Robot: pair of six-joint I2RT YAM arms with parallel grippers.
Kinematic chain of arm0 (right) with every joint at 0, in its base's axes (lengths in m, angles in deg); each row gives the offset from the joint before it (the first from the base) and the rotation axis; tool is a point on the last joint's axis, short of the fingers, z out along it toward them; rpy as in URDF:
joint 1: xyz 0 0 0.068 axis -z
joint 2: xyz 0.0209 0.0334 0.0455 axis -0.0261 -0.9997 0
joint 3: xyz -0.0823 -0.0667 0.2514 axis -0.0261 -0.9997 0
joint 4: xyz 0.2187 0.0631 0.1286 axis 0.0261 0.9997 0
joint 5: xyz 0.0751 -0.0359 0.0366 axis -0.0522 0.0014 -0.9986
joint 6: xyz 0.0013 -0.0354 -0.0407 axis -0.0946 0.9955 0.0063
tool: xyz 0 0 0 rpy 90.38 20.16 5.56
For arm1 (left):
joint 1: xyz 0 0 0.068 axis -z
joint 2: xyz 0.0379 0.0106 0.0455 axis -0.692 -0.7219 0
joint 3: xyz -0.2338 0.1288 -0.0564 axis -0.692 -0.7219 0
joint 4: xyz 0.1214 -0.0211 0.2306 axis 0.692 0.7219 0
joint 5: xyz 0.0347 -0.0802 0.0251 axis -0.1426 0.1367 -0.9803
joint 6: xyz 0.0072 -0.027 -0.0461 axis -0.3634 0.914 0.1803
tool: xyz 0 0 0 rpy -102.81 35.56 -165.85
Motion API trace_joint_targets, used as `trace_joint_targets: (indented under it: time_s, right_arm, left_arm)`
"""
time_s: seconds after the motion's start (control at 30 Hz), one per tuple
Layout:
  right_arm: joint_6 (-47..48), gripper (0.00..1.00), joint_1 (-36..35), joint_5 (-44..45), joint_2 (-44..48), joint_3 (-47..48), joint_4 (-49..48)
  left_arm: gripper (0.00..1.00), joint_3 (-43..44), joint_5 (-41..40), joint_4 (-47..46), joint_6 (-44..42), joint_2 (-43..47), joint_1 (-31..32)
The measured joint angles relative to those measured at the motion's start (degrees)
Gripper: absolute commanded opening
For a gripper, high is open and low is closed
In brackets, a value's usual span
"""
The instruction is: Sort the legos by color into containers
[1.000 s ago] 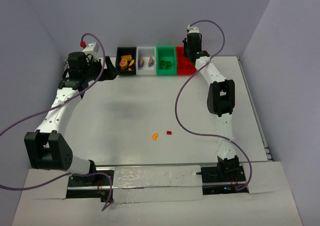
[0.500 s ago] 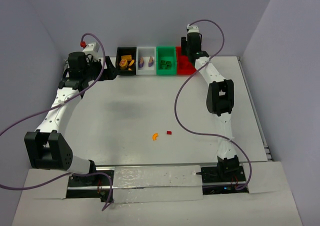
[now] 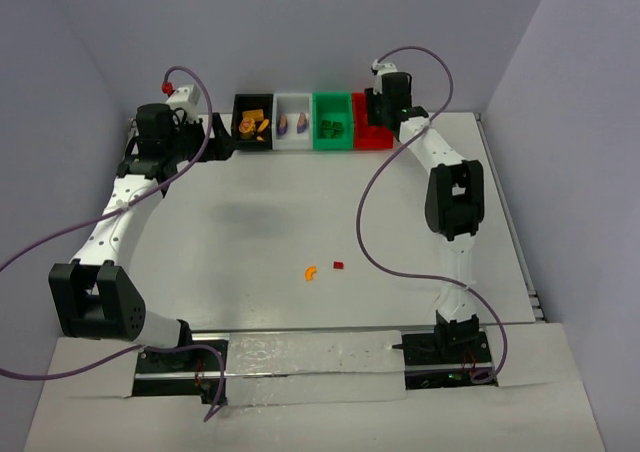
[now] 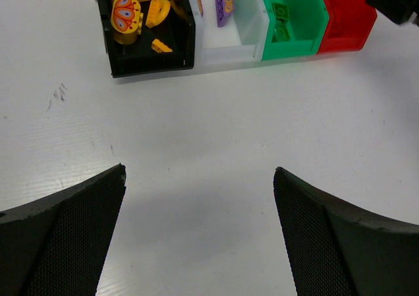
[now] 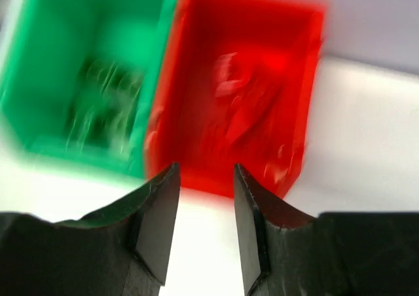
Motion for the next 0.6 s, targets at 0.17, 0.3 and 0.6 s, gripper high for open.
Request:
trace_joint_targets:
  time_s: [0.17, 0.3, 0.6]
  right_arm:
    - [5.36, 0.63, -0.13, -15.89, 21.95, -23.72, 5.77]
    - [13.49, 0.72, -4.84, -24.57, 39.18, -33.38, 13.32]
    - [19.37, 0.7, -28.78, -21.17, 45.33, -52.98, 18.98]
  left_arm:
    - [0.99, -1.43, 1.54, 0.57, -2.6, 1.69, -0.04]
    - [0.99, -2.56, 4.84, 2.03, -3.83, 3.81, -0.43]
    - [0.99, -2.57, 8.79, 3.4, -4.02, 4.94, -1.64]
